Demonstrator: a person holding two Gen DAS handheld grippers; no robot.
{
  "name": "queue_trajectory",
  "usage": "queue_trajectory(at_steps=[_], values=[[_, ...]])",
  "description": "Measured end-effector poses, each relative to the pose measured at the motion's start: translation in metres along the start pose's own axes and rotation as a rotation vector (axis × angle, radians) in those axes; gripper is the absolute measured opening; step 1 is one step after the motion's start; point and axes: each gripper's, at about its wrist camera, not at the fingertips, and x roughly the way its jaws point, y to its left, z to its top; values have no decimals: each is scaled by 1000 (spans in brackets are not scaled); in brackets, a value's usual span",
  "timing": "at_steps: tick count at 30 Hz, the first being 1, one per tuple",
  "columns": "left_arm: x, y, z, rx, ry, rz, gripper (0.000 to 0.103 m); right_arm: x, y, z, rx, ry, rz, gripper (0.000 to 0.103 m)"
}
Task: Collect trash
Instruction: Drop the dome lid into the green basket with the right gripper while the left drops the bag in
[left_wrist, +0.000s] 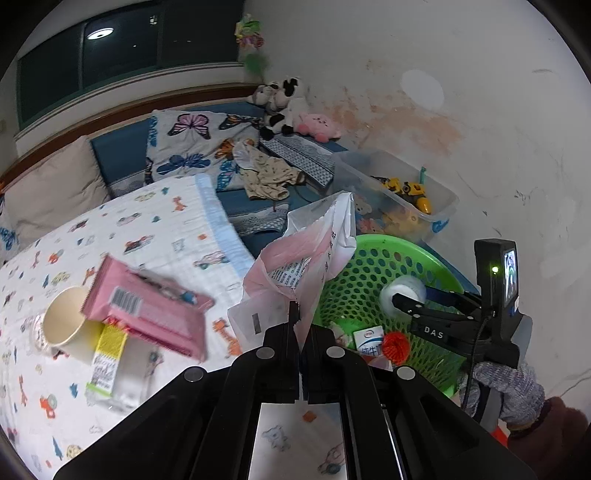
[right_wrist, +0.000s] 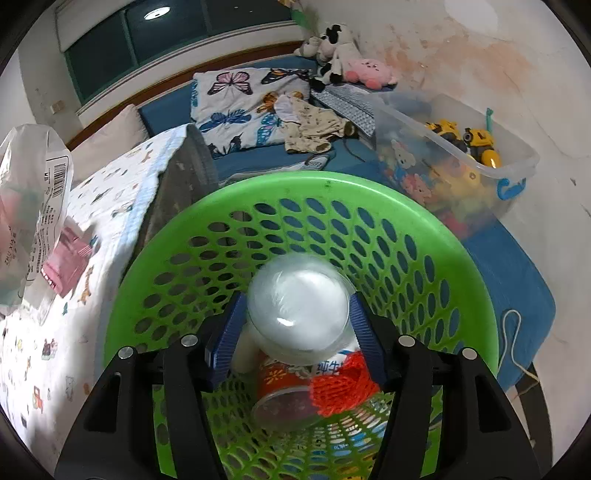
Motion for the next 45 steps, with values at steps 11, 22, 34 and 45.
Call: queue_trajectory(at_steps=[11,22,34,45], values=[[34,-25,4,40,61,-48,1,-14,-15,-4,17,-25,-6,63],[70,-50,4,76,126,-69,1,-39,-22,-17,24,-48,-12,65],[86,-54,-1,83,160,-84,36,-50,-21,-26,22,-63,7,65],[61,-41,-4,71,105,-58,39,-63,-11,-27,9,-82,17,66]])
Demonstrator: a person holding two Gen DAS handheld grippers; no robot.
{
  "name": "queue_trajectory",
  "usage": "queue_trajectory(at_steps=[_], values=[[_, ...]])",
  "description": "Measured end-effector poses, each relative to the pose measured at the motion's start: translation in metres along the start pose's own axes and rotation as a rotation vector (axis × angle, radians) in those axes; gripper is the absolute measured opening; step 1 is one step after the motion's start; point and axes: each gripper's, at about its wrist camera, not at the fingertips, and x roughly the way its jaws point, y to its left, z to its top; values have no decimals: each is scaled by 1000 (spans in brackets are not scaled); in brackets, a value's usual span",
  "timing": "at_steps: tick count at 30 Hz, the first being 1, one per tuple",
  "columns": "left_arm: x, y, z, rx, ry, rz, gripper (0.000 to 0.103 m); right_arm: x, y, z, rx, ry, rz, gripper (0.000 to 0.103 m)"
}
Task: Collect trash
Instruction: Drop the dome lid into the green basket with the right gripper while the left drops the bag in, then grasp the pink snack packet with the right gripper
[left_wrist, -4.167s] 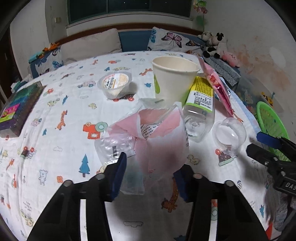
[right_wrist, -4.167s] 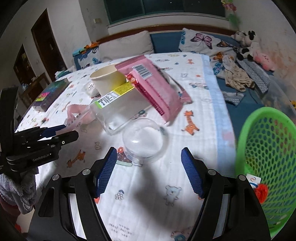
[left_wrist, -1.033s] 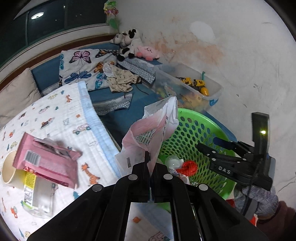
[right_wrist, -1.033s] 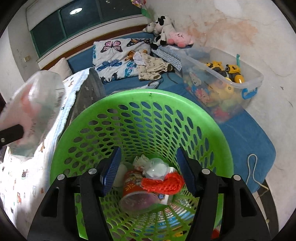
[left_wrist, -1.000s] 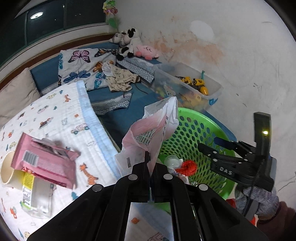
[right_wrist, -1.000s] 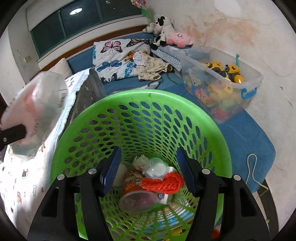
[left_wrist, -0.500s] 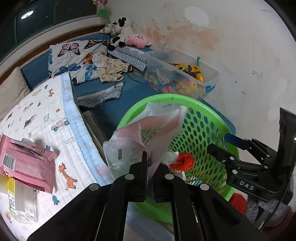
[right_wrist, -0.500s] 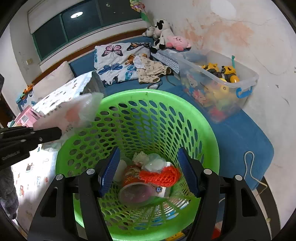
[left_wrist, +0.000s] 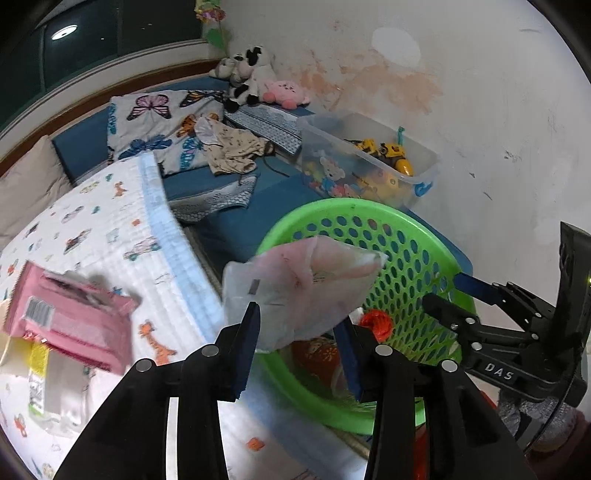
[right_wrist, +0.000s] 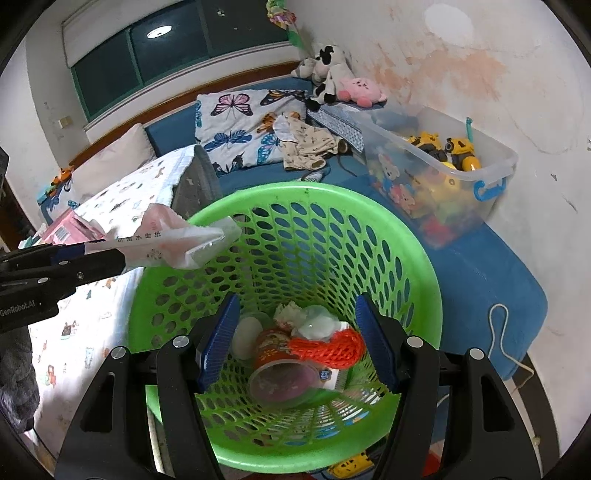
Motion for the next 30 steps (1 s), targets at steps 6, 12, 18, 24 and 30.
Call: queue_trajectory(at_steps=[6,12,18,24,30], values=[[-7,8,-3,-5,-5,-4,43,-6,11,3,-13,-19,3,67],[-6,5,-4,14,-5,-8,53,-10,10,5,-21,-26,-3,67],[-10,-6,-4,40,-23,-23,61,-13,2,4,-4,-30,-13,67],[-19,-3,-5,27,-42,-8,62,-15,3,4,-5,-31,-10,67],[-40,26,-12,-32,-88,69,62,-18,23,11,-42,-42,25,67]])
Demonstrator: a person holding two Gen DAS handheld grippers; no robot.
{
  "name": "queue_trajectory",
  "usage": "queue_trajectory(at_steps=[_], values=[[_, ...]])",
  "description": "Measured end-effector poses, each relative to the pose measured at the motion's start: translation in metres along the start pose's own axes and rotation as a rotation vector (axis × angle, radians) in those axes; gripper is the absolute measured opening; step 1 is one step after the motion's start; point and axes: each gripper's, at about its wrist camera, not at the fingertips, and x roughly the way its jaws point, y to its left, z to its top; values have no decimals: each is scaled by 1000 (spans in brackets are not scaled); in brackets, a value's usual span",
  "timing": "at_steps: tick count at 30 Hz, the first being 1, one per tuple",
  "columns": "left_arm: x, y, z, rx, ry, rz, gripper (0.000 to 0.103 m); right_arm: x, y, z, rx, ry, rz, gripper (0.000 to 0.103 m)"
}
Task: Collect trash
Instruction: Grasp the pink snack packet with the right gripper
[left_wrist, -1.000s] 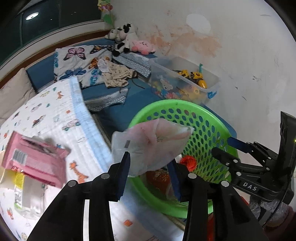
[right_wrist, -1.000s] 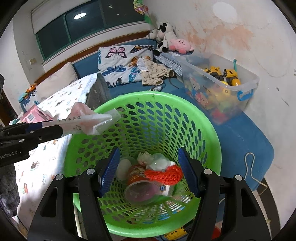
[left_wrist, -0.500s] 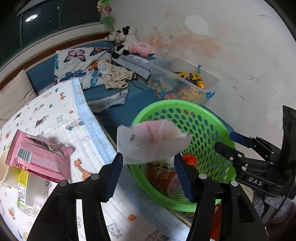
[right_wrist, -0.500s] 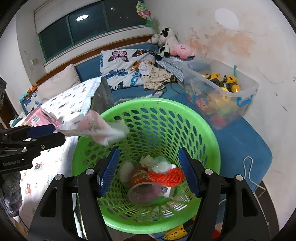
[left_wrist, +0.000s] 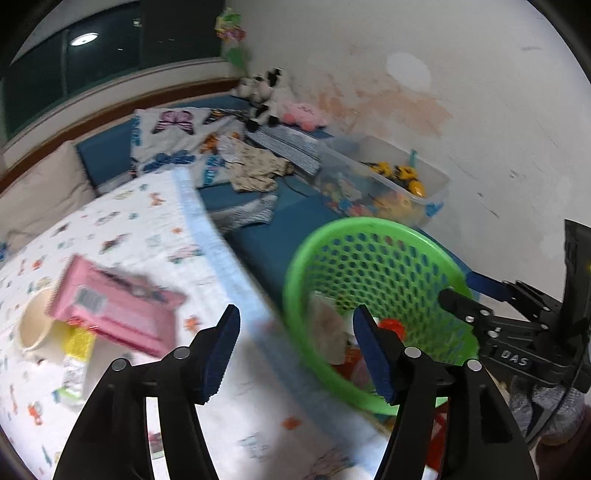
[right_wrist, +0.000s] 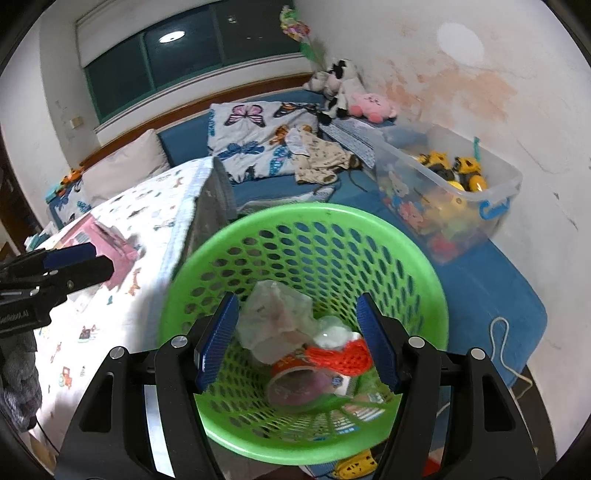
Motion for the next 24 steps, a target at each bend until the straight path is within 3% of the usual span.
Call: queue_trajectory(at_steps=[17,24], values=[[-58,136,-37,-277,-37,261,62,31,118,22,-238,41,193,67],[-66,173,-50,-348,-32,318,62,59,176,32,-368,78,300,67]])
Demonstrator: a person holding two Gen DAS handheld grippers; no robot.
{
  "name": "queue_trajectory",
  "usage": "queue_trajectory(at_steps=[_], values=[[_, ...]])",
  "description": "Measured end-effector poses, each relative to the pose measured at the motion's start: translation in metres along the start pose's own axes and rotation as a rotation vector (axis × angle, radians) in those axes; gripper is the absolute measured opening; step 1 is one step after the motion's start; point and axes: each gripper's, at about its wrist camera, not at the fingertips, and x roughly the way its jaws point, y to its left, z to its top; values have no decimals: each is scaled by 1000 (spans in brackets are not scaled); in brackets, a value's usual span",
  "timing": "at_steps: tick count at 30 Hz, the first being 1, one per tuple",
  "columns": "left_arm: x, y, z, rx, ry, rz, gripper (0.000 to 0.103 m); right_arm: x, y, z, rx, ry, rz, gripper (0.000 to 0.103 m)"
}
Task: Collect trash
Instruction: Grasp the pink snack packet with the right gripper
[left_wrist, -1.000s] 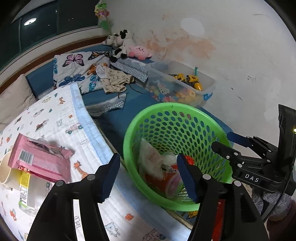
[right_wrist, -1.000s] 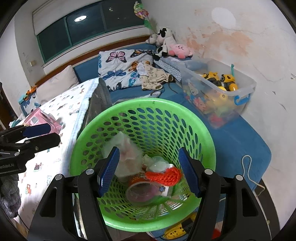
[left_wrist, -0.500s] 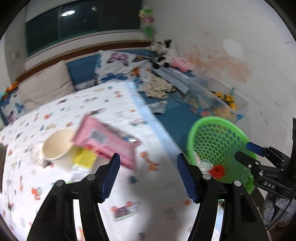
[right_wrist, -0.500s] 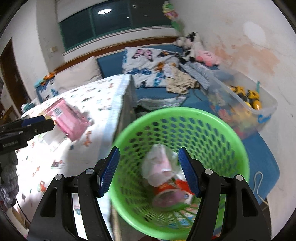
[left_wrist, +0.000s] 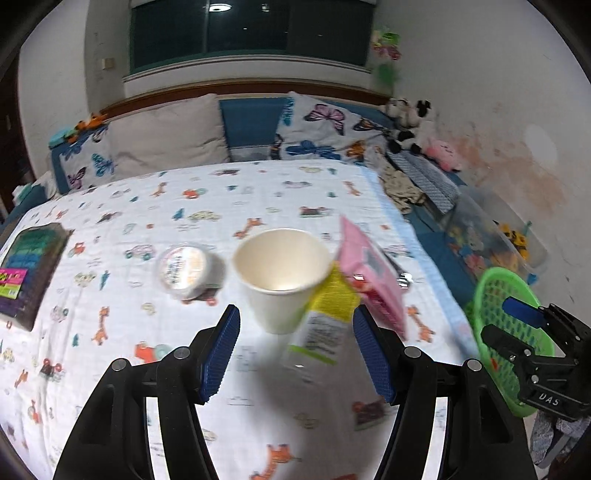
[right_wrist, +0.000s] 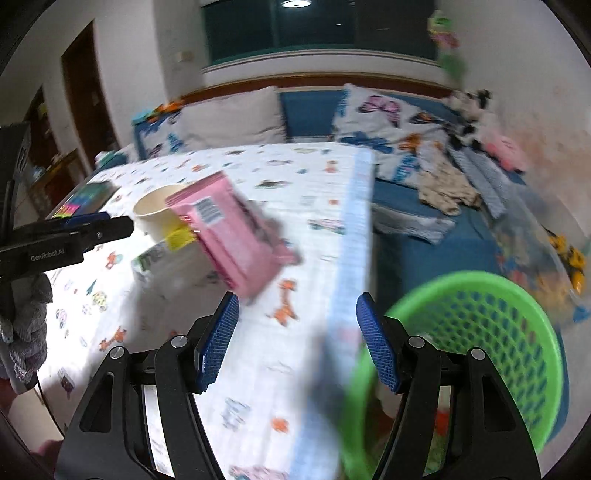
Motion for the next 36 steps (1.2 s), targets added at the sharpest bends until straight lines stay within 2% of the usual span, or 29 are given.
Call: queue_trajectory(at_steps=[8,15,19,22,26,28,31,36], values=[[4,23,3,-25,6,23,62,44,28,17,-120,60,80,67],[14,29,9,-43,15,14,62,76,46,26,-204,84,62,65],[20,26,11,-24,12,3,67,90,48,25,-233,84,33,63],[27,25,13,-14,17,-3,67,98,48,23,-241,82,13,52],[37,23,17,-5,30,-33,73,101,43,21,-223,76,9,46],[40,21,18,2,31,-43,73,98,40,21,-203,63,14,36],[45,17,20,16,28,-53,77,92,33,23,-161,57,28,30],[56,12,22,27,38,-64,77,82,21,24,-91,46,45,21]])
